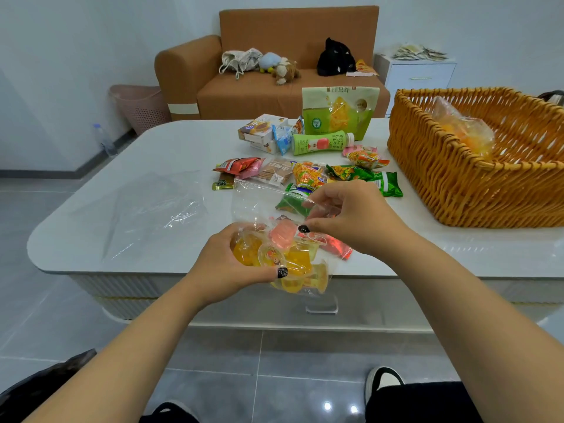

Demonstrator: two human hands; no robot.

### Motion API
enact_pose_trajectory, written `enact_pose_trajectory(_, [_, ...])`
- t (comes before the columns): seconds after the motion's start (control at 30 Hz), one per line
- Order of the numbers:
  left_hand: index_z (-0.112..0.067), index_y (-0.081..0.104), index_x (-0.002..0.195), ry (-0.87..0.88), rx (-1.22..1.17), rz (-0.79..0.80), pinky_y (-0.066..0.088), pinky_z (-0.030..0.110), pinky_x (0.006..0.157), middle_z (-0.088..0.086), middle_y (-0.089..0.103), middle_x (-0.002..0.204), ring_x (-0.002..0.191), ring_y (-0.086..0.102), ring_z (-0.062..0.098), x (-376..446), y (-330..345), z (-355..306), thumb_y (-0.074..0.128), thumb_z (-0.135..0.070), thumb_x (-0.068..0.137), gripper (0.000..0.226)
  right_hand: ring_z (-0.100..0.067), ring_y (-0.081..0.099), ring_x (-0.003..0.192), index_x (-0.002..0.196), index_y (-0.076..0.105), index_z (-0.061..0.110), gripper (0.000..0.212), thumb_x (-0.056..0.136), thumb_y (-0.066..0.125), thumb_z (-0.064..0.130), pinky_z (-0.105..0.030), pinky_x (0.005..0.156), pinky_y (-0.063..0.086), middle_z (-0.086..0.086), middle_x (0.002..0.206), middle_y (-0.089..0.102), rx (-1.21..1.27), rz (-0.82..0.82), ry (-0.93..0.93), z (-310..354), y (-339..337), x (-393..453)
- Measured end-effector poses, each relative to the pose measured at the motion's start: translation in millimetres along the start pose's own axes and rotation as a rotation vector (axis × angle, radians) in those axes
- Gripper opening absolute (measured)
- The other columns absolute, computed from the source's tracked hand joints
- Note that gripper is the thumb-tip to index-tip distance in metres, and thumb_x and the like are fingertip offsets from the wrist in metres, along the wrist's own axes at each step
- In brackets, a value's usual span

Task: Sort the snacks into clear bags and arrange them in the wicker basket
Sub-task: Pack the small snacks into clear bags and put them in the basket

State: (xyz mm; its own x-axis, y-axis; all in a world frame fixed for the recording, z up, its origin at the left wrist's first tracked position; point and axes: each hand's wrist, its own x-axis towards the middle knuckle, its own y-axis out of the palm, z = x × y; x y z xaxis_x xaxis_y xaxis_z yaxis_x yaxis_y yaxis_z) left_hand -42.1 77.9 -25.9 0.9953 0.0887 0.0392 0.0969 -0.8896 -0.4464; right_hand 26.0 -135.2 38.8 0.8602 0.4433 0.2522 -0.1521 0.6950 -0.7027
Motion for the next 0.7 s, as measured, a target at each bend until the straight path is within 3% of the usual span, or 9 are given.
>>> enact_pose_trajectory(0.07, [-0.038, 0.056, 0.116, 0.003, -0.006, 0.001, 0.053, 0.013, 0.07, -0.015, 0.066, 0.109, 0.092, 0.065, -0.004, 0, 0, 0, 0.084, -0.054, 0.036, 0.086, -0.015, 0.069, 0.081, 0.097, 0.072, 0.016, 0.026, 0.074, 0.082, 0.018, -0.04, 0.08, 0.056, -0.002, 0.081, 0.072, -0.01, -0.022, -0.01, -2, 2, 1])
enact_pose_trajectory(0.23, [-0.039, 0.055, 0.117, 0.0, 0.005, 0.009, 0.055, 0.016, 0.073, -0.014, 0.065, 0.111, 0.095, 0.066, 0.003, -2, -1, -1, 0.087, -0.05, 0.039, 0.084, -0.016, 0.067, 0.079, 0.093, 0.073, 0.013, 0.021, 0.074, 0.082, 0.018, -0.041, 0.076, 0.057, -0.002, 0.079, 0.071, -0.022, -0.037, -0.023, -6, 6, 3])
enact_pose_trajectory(0.33, [-0.039, 0.055, 0.118, -0.002, 0.006, 0.014, 0.055, 0.015, 0.072, -0.014, 0.064, 0.112, 0.097, 0.066, 0.006, -2, -1, 1, 0.089, -0.044, 0.043, 0.082, -0.01, 0.065, 0.077, 0.089, 0.074, 0.015, 0.015, 0.076, 0.08, 0.017, -0.034, 0.075, 0.056, 0.002, 0.079, 0.07, -0.043, -0.039, -0.03, -4, 7, 3])
enact_pose_trajectory(0.43, [-0.036, 0.054, 0.122, -0.005, 0.005, 0.016, 0.055, 0.015, 0.074, -0.014, 0.063, 0.114, 0.1, 0.065, 0.007, -3, -2, 0, 0.086, -0.05, 0.039, 0.09, -0.001, 0.061, 0.073, 0.088, 0.075, 0.015, 0.012, 0.077, 0.079, 0.016, -0.023, 0.071, 0.054, 0.011, 0.075, 0.067, -0.064, -0.037, -0.055, -1, 8, 3])
enact_pose_trajectory(0.57, [-0.036, 0.056, 0.118, -0.013, -0.014, 0.002, 0.053, 0.012, 0.07, -0.017, 0.063, 0.11, 0.096, 0.065, 0.005, -2, -4, 0, 0.093, -0.03, 0.053, 0.075, -0.016, 0.065, 0.078, 0.092, 0.073, 0.014, 0.021, 0.074, 0.081, 0.022, -0.037, 0.074, 0.055, -0.001, 0.08, 0.07, -0.074, -0.02, -0.072, -4, 8, 4])
enact_pose_trajectory(0.7, [-0.034, 0.057, 0.121, -0.038, -0.028, -0.01, 0.055, 0.017, 0.073, -0.013, 0.065, 0.11, 0.097, 0.066, 0.007, -1, -5, 4, 0.094, -0.027, 0.059, 0.073, -0.003, 0.062, 0.077, 0.097, 0.071, 0.021, 0.034, 0.067, 0.085, 0.03, -0.013, 0.063, 0.046, 0.01, 0.082, 0.068, -0.006, 0.028, 0.043, -14, -8, 3])
